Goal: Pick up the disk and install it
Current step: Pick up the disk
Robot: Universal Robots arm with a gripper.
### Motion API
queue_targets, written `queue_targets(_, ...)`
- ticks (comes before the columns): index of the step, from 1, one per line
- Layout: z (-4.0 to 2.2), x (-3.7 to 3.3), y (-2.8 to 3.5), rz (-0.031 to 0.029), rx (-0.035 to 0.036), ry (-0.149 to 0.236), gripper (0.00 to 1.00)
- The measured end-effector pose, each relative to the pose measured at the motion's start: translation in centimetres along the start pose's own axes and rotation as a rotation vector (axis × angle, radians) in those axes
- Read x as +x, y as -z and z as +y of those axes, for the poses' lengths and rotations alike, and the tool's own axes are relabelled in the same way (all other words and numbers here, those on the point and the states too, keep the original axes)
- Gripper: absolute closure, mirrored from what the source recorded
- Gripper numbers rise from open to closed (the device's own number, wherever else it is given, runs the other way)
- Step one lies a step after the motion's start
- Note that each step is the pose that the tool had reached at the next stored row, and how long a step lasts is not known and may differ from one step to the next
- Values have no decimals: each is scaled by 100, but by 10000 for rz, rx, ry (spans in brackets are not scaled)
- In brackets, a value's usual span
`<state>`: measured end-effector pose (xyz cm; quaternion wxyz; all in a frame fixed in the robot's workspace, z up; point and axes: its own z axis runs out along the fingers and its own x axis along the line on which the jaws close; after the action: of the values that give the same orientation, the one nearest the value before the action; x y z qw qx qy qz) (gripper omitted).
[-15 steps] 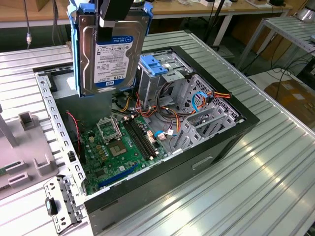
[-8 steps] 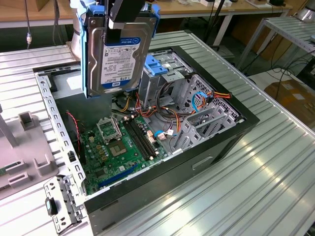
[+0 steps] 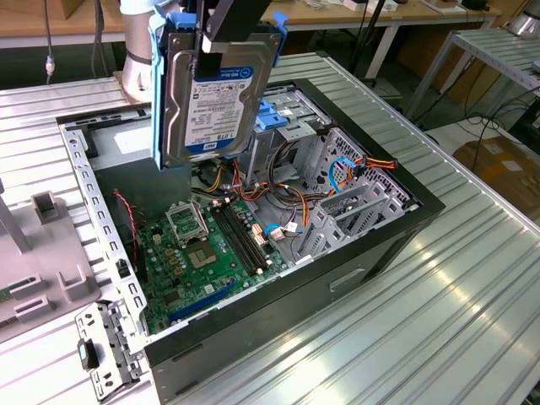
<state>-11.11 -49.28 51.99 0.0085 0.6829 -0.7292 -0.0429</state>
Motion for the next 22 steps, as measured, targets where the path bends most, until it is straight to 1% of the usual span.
queue_targets(7, -69, 38, 2, 1, -13, 1, 63)
queue_targets(9, -98, 56, 2, 1, -17, -1, 63)
queue_targets(19, -178, 104, 2, 2, -28, -1, 63)
queue_targets(22, -217, 124, 3, 3, -34, -1, 63)
